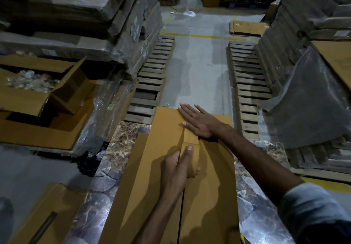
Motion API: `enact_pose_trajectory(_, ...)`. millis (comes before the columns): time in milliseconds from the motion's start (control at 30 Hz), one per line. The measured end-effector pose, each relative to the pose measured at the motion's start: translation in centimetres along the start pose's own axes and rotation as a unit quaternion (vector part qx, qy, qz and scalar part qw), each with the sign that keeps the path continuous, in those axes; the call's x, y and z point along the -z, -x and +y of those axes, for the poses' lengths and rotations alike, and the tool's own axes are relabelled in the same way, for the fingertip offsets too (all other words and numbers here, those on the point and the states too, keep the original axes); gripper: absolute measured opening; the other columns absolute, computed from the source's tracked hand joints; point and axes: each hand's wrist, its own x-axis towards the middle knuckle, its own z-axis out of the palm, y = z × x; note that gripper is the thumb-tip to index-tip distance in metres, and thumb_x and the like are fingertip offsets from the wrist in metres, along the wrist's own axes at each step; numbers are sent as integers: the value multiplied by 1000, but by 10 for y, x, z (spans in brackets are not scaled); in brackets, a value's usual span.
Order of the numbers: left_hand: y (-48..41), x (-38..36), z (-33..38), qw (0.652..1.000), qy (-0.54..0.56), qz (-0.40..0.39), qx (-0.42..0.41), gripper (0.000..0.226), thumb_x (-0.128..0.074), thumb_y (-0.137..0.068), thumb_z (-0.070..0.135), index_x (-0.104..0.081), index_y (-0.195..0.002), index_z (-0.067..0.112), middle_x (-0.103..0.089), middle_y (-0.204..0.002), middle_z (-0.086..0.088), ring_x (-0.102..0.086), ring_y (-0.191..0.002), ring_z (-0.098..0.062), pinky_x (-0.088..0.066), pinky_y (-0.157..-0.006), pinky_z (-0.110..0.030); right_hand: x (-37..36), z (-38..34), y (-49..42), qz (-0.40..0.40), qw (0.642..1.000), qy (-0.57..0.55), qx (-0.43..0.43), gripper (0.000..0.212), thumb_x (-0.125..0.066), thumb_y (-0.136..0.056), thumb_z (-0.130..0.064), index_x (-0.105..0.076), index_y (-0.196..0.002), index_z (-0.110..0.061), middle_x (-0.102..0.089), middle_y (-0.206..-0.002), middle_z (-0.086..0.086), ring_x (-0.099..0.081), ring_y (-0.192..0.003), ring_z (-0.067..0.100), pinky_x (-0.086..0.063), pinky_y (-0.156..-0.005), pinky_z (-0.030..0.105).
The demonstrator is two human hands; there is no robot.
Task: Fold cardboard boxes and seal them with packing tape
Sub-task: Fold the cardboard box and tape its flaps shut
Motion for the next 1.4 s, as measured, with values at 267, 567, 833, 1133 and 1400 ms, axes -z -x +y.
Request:
enact_pose_trajectory(267, 18, 13, 1, 997, -31, -45, 58, 39, -52, -105, 49, -74, -101, 17, -78, -76, -12, -77, -73, -28, -63, -80, -44, -1, -17, 12, -9, 999, -34, -15, 94, 16, -90, -75, 10, -164, -17, 16, -171, 3, 13, -158, 14, 3, -130, 38)
enact_pose_trajectory(567, 64, 32, -13, 995, -52, -51, 69, 51, -53, -104, 49, -77, -90, 6, -77, -72, -13, -77, -68, -27, -62, -72, -36, -21, -55, 52, -18, 999, -26, -7, 71, -3, -107, -58, 14, -163, -19, 22, -169, 0, 19, -156, 10, 7, -128, 32)
enact_pose_trajectory(833, 106, 54, -44, 990, -135, -30, -1, 93, -45, -85, 90, -64, -78, -1, -69, -75, -25, -70, -74, -41, -57, -74, -55, -34, -95, 86, -29, 999, -39, -9, 69, -6, -108, -55, 12, -163, -19, 20, -170, 0, 18, -156, 9, 9, -126, 29)
enact_pose_trajectory(1133, 154, 84, -72, 985, -166, -16, -40, 86, -41, -85, 89, -57, -69, 6, -67, -70, -22, -70, -73, -36, -53, -70, -54, -49, -140, 108, -16, 999, -46, -21, 68, -6, -108, -55, 13, -163, -19, 19, -170, 0, 17, -157, 9, 10, -125, 27)
enact_pose_trajectory(1400, 176, 106, -92, 989, -141, -25, -48, 67, -53, -82, 84, -71, -73, 19, -67, -64, -10, -71, -67, -23, -59, -67, -48, -59, -168, 117, -13, 999, -46, -24, 72, 1, -105, -60, 14, -163, -20, 20, -170, -1, 18, -156, 9, 8, -127, 32)
